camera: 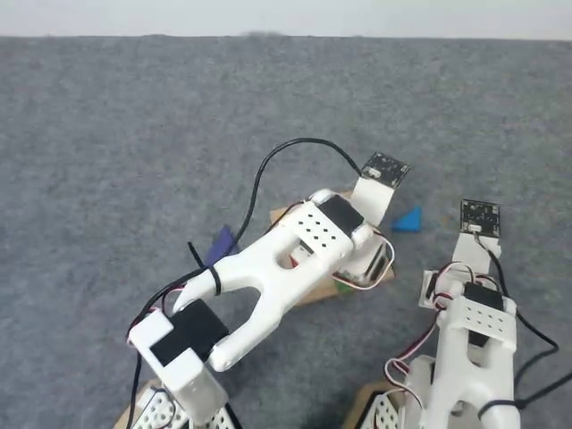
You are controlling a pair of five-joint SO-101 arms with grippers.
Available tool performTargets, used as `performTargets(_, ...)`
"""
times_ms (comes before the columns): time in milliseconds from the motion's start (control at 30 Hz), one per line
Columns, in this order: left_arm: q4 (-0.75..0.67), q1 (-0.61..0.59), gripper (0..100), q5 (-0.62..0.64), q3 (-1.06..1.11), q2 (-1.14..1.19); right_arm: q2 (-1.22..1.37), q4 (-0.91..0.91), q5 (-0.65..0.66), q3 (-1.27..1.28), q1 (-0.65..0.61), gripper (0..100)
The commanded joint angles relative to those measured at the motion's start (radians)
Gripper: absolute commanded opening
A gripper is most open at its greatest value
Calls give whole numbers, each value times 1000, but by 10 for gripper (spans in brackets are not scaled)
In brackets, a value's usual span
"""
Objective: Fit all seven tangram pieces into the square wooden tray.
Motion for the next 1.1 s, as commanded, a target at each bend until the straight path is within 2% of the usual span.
performTargets(0, -20, -46, 192, -15, 5, -69, -25, -18, -9, -6, -8, 24)
performTargets(100, -17, -100, 192, -28, 5, -69, -25, -18, -9, -6, -8, 24)
performTargets(233, -12, -115, 192, -127, 16, -69, -25, -18, -9, -6, -8, 24)
performTargets(333, -18, -110, 192, -169, 54, -78, -25, -18, -9, -6, -10, 24)
performTargets(533, -20, -34, 192, -347, 133, -80, -24, -21, -8, -6, -10, 24)
performTargets(767, -81, -5, 192, -356, 157, -71, -24, -19, -8, -6, -10, 24)
performTargets(900, -91, -57, 191, -362, 156, -71, -22, -19, -8, -6, -10, 24)
performTargets(1067, -83, -126, 191, -430, 157, -69, -22, -19, -8, -6, -12, 24)
